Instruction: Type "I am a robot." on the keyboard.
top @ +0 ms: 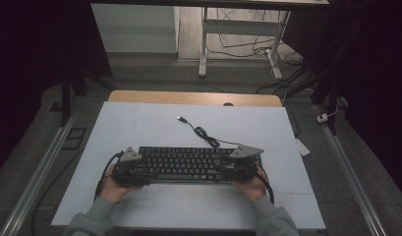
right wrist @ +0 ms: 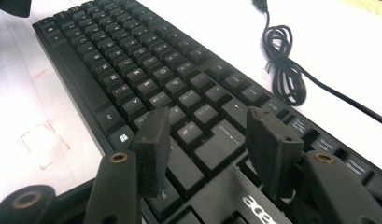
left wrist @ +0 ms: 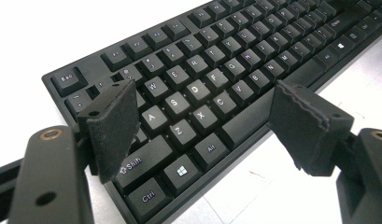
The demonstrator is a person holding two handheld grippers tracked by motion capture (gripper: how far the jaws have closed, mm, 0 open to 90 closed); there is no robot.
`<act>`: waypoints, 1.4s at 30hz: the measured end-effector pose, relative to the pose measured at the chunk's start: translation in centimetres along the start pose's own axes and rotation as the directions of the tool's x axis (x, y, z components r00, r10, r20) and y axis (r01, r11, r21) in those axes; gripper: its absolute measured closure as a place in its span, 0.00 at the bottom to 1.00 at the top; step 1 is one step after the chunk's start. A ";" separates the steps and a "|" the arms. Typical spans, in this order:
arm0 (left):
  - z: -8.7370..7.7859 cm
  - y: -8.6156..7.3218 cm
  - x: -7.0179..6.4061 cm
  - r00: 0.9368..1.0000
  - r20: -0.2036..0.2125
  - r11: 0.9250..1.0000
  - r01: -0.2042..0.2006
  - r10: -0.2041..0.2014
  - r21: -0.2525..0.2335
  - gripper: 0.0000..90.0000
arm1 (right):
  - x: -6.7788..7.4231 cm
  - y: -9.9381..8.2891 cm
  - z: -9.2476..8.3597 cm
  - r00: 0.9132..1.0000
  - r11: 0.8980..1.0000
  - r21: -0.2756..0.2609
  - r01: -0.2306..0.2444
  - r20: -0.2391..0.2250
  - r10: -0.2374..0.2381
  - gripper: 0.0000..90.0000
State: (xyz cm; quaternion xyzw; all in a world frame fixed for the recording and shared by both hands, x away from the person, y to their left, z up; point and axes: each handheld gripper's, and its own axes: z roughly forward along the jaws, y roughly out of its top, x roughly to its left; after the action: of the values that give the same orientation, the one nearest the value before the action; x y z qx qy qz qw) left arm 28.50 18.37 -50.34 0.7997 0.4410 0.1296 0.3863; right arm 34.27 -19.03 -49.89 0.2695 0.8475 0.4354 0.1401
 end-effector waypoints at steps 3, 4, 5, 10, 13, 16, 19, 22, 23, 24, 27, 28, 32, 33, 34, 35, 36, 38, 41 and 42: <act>-0.1 0.0 0.0 1.000 -0.004 1.000 -0.002 0.002 -0.007 0.27 | -0.1 -0.2 -0.2 1.000 1.000 -0.005 0.000 0.006 0.000 0.55; -0.1 0.0 0.0 1.000 -0.007 1.000 -0.001 0.001 -0.010 0.27 | -0.2 -0.2 -0.4 1.000 1.000 0.001 -0.001 0.009 0.001 0.54; -0.2 0.0 0.0 1.000 -0.006 1.000 -0.001 0.001 -0.012 0.27 | -0.2 -0.3 -0.5 1.000 1.000 0.001 0.001 0.007 -0.001 0.54; -0.6 -0.1 0.0 1.000 -0.016 1.000 -0.001 0.000 -0.029 0.27 | -0.4 -1.1 -1.8 0.999 1.000 0.006 0.016 0.029 -0.016 0.53; -0.9 -0.4 -0.1 1.000 -0.018 0.999 -0.005 0.004 -0.038 0.27 | -0.9 -2.0 -3.2 0.999 1.000 0.001 -0.001 0.042 0.001 0.53; -1.2 -0.8 -0.2 1.000 -0.022 0.999 -0.004 0.003 -0.042 0.27 | -1.4 -2.9 -4.5 0.998 1.000 -0.003 -0.016 0.056 0.016 0.53; -1.5 -1.2 -0.3 1.000 -0.028 0.999 -0.004 0.003 -0.044 0.27 | -1.8 -3.8 -5.9 0.997 1.000 0.000 -0.021 0.077 0.021 0.53; -1.9 -1.7 -0.3 0.999 -0.032 0.999 -0.001 -0.001 -0.048 0.27 | -2.2 -4.7 -7.3 0.995 0.999 -0.004 -0.036 0.092 0.036 0.53; -2.0 -1.9 -0.3 0.999 -0.033 0.999 0.001 -0.003 -0.051 0.27 | -2.3 -5.0 -7.7 0.995 0.999 -0.011 -0.040 0.090 0.040 0.53; -2.2 -2.1 -0.3 0.999 -0.037 0.999 0.000 -0.002 -0.052 0.27 | -2.4 -5.3 -8.1 0.994 0.999 -0.011 -0.039 0.097 0.040 0.53; -2.6 -2.7 -0.4 0.999 -0.047 0.999 0.000 -0.002 -0.055 0.27 | -2.8 -6.1 -9.0 0.994 0.999 -0.020 -0.050 0.095 0.052 0.53; -2.7 -2.9 -0.4 0.999 -0.047 0.998 -0.002 0.000 -0.056 0.27 | -2.8 -6.3 -9.2 0.994 0.998 -0.020 -0.052 0.093 0.054 0.53; -3.1 -3.3 -0.4 0.999 -0.053 0.998 0.000 -0.004 -0.063 0.27 | -2.9 -6.8 -9.6 0.995 0.999 -0.018 -0.048 0.091 0.049 0.52; -3.2 -3.3 -0.4 0.999 -0.053 0.998 0.001 -0.004 -0.064 0.27 | -3.0 -6.8 -9.6 0.994 0.999 -0.018 -0.047 0.094 0.048 0.52; -3.1 -3.3 -0.4 0.999 -0.051 0.998 0.001 -0.005 -0.065 0.27 | -3.0 -6.8 -9.5 0.995 0.999 -0.025 -0.048 0.089 0.050 0.53; -3.1 -3.2 -0.4 0.999 -0.049 0.998 0.001 -0.005 -0.066 0.27 | -3.0 -6.7 -9.5 0.995 0.999 -0.027 -0.047 0.090 0.050 0.52; -3.1 -3.2 -0.5 0.999 -0.048 0.998 -0.003 -0.001 -0.065 0.27 | -2.9 -6.6 -9.5 0.995 0.999 -0.027 -0.047 0.088 0.049 0.52; -3.0 -3.2 -0.5 0.999 -0.048 0.998 -0.005 0.002 -0.063 0.27 | -2.8 -6.6 -9.3 0.995 0.999 -0.028 -0.042 0.090 0.045 0.52; -3.0 -3.3 -0.4 0.999 -0.049 0.998 -0.005 0.002 -0.064 0.27 | -2.9 -6.6 -9.3 0.995 0.999 -0.028 -0.046 0.089 0.048 0.52; -3.1 -3.3 -0.4 0.999 -0.050 0.998 -0.006 0.002 -0.064 0.27 | -3.0 -6.6 -9.3 0.995 0.999 -0.026 -0.046 0.090 0.048 0.52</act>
State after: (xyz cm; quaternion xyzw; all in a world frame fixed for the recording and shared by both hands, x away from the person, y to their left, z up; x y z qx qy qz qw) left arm 24.60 20.62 -50.64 0.7842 0.4445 0.1644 0.4005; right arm 30.09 -30.08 -49.84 0.3070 0.8284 0.4361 0.1711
